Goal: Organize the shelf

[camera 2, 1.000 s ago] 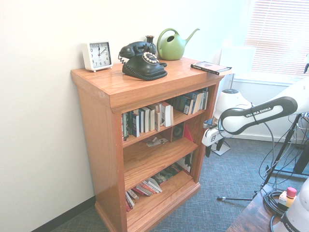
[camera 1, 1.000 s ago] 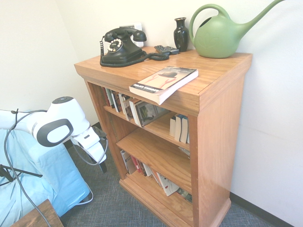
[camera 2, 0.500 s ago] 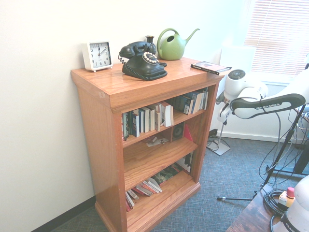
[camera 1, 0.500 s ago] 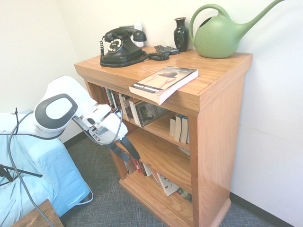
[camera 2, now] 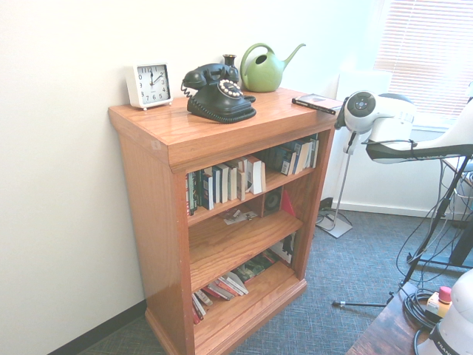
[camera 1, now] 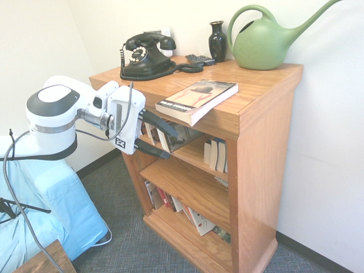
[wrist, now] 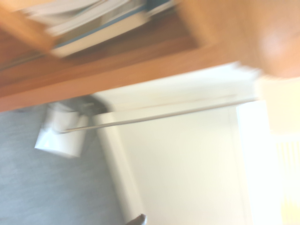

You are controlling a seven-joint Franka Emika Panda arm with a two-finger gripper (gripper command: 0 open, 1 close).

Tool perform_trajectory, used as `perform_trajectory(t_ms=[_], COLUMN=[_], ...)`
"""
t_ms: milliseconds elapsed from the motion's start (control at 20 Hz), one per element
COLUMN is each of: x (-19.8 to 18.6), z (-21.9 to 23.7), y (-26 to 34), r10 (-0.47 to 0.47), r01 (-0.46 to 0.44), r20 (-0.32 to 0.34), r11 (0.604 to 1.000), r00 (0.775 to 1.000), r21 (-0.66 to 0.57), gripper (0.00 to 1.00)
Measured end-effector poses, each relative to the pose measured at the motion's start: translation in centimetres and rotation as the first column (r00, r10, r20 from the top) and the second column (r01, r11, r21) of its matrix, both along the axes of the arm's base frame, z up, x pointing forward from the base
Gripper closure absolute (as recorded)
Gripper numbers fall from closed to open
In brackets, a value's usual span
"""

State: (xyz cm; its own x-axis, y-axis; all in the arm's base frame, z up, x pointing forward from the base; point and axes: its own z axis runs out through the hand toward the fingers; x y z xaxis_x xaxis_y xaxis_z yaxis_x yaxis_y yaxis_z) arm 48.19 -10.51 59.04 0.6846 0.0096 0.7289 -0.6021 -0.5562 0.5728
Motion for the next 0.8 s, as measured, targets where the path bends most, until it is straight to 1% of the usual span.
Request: perform_trajectory(t_ms=[150,250,450,550,800], x=[0.8,1.3,2.6,3.4,5.3], z=[1.0,1.1,1.2,1.6,2.2], y=[1.2,1.6,2.2,2.0,1.7], r10=[0.047,0.076,0.194,0.219,0.228], r01=[-0.046,-0.074,-0.188,-0.211,-0.218], r20=[0.012,0.013,0.033,0.04,0.048], r11=[0.996,0.992,0.972,0.966,0.963], r00=[0.999,0.997,0.98,0.975,0.973], r21=[-0.077,-0.103,-0.139,-0.148,-0.158], gripper=[0.0,0.0,0.0,0.0,0.0])
